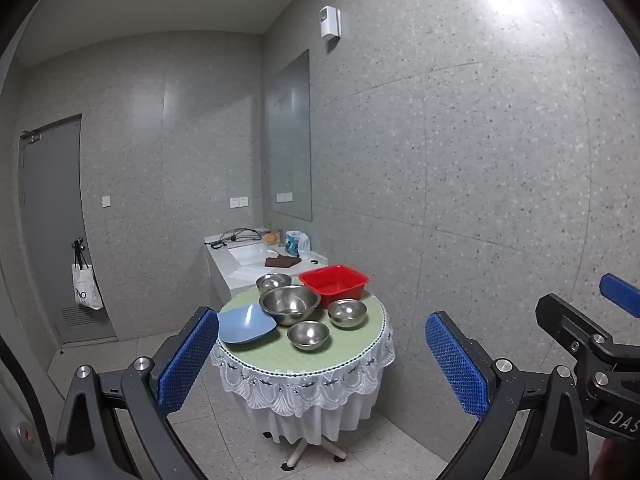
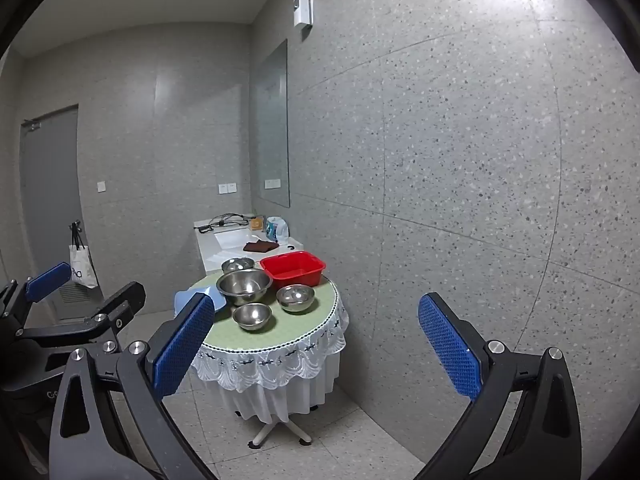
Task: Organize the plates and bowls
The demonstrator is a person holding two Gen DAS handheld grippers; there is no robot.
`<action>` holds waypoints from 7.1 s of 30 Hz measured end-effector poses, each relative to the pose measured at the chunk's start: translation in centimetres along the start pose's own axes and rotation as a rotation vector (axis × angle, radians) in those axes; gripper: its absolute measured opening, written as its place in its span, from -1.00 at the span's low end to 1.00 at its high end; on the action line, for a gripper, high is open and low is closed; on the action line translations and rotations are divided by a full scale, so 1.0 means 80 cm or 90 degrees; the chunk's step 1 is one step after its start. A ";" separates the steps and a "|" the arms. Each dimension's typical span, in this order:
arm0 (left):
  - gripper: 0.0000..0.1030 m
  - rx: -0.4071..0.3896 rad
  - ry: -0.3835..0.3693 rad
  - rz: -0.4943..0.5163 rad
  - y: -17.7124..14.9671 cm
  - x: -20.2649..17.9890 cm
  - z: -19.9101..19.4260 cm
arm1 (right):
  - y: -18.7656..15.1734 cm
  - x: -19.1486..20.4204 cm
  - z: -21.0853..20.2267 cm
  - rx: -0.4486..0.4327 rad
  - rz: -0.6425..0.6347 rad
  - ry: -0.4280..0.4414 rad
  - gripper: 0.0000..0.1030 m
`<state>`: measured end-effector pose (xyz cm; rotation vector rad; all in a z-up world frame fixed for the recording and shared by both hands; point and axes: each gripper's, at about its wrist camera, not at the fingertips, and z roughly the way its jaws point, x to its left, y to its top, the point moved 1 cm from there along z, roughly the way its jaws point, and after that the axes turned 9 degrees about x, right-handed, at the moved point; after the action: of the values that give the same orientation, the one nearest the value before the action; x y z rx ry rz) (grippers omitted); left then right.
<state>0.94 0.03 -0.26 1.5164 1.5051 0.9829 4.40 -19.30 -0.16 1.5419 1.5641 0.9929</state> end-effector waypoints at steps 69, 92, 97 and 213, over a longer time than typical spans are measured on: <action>0.99 0.009 0.009 -0.005 0.002 0.013 0.015 | 0.000 0.017 0.020 0.004 -0.006 0.008 1.00; 0.99 0.023 0.004 -0.008 0.010 0.060 0.057 | 0.000 0.057 0.049 0.012 -0.011 0.003 1.00; 0.99 0.033 0.006 -0.007 0.015 0.075 0.076 | 0.001 0.071 0.072 0.025 -0.006 0.009 1.00; -0.50 0.526 -0.179 0.154 0.267 0.121 1.335 | 0.084 -0.003 1.074 0.522 0.195 0.039 -0.51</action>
<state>107.27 9.35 -24.13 2.3368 1.6241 0.2163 84.14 -16.26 -32.69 2.3750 1.9432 0.5560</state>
